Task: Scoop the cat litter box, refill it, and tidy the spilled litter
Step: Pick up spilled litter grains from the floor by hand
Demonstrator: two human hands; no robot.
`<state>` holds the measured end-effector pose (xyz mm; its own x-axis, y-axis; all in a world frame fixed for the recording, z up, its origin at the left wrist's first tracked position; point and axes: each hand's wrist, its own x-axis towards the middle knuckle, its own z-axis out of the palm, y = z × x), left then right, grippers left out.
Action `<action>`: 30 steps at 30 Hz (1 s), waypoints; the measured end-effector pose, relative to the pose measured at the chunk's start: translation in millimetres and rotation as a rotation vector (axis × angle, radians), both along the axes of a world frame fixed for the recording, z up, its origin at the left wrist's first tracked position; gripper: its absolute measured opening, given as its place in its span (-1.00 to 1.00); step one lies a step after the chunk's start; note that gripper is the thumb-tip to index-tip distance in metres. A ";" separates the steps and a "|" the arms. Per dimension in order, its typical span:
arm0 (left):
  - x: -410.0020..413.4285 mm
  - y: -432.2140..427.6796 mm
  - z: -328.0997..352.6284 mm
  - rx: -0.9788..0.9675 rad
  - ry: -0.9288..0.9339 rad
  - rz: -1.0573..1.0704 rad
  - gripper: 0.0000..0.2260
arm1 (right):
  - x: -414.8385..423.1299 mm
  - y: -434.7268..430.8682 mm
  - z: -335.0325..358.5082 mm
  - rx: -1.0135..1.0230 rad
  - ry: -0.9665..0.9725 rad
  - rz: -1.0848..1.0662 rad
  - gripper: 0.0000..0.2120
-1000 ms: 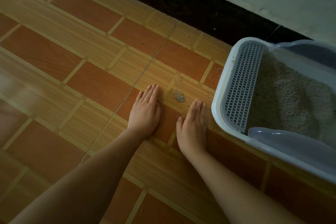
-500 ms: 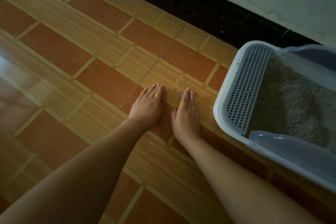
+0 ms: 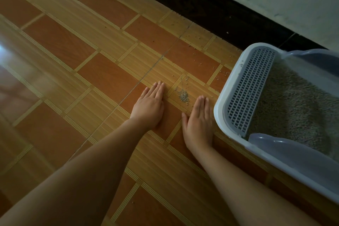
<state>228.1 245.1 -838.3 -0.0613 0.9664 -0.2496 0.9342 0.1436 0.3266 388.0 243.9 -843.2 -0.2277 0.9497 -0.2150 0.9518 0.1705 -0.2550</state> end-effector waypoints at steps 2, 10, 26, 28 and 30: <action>-0.2 -0.7 -1.2 -0.005 0.001 0.001 -0.50 | -5.7 2.2 -0.2 -0.008 0.008 0.009 -0.33; -0.5 -1.3 -4.6 0.007 0.009 -0.006 -0.51 | -21.1 12.0 -0.6 0.034 0.118 0.069 -0.36; 2.5 -2.5 -3.8 0.022 -0.018 0.011 -0.51 | -29.1 14.9 -4.8 -0.002 -0.104 0.047 -0.32; 1.7 -2.6 -4.3 0.024 -0.019 0.011 -0.51 | -28.2 19.8 -4.0 0.006 -0.069 0.050 -0.33; 0.6 -2.6 -4.1 0.030 -0.019 0.010 -0.51 | -24.7 25.3 -3.0 0.022 -0.034 0.018 -0.34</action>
<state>228.8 242.5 -842.4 -0.0666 0.9728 -0.2218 0.9263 0.1429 0.3487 363.3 269.3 -846.2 -0.2379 0.9501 -0.2021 0.9566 0.1930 -0.2184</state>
